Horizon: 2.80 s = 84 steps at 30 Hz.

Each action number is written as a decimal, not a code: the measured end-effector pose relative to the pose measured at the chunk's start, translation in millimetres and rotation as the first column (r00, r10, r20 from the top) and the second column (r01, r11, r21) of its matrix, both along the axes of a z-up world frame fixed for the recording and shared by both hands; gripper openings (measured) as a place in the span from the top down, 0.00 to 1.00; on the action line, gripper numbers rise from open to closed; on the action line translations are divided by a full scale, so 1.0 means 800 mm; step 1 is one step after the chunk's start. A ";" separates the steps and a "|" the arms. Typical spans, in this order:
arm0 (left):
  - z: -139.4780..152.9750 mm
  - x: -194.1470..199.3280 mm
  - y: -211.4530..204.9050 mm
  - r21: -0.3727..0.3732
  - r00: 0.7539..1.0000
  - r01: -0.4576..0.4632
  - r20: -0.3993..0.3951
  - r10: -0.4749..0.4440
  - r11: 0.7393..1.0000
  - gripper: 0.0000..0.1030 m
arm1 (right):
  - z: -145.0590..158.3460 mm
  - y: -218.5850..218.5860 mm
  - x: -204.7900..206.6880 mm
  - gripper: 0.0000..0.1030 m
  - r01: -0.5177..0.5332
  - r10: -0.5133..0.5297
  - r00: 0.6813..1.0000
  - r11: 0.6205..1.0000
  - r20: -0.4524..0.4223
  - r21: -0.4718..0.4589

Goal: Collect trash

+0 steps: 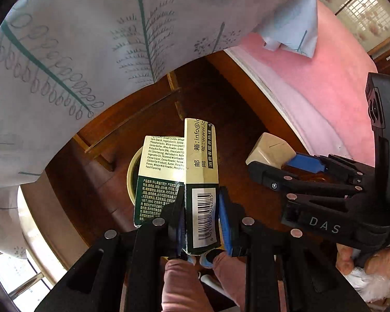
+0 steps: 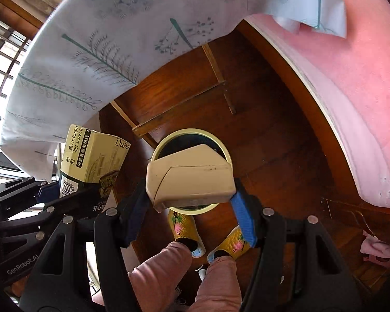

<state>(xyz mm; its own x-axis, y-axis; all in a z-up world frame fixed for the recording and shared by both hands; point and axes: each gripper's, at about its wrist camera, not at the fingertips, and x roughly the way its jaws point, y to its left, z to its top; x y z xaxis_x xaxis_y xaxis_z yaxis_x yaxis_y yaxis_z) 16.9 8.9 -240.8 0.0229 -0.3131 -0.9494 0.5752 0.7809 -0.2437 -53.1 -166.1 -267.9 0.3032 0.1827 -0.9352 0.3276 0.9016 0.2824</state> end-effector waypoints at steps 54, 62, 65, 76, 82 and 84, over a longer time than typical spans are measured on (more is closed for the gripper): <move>0.099 0.031 0.101 0.067 0.904 -0.427 0.050 0.424 0.902 0.34 | 0.007 0.040 0.069 0.29 -0.192 0.194 0.980 0.981 -0.050 0.037; 0.200 0.013 0.117 0.023 0.888 -0.449 0.121 0.443 0.893 0.34 | 0.112 0.043 0.067 0.29 -0.236 0.235 0.972 0.972 0.029 0.018; 0.237 0.006 0.122 0.002 0.874 -0.468 0.146 0.463 0.884 0.34 | 0.148 0.046 0.066 0.29 -0.258 0.258 0.965 0.966 0.045 -0.004; 0.367 -0.005 0.129 -0.063 0.813 -0.510 0.290 0.505 0.858 0.34 | 0.290 0.048 0.067 0.28 -0.304 0.312 0.932 0.950 0.184 -0.072; 0.403 -0.006 0.128 -0.084 0.766 -0.548 0.349 0.540 0.832 0.34 | 0.355 0.051 0.069 0.28 -0.310 0.330 0.909 0.944 0.253 -0.116; 0.408 -0.007 0.129 -0.088 0.753 -0.564 0.354 0.555 0.821 0.34 | 0.371 0.053 0.067 0.28 -0.301 0.324 0.907 0.945 0.270 -0.125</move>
<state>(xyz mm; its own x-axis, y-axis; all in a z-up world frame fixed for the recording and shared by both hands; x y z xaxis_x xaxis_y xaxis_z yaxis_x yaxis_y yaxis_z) 11.3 112.2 85.7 0.5156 -0.1180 -0.8487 0.0759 0.9929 -0.0919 0.3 -123.6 28.7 0.4963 0.2414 -0.8339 -0.0577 0.9676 0.2457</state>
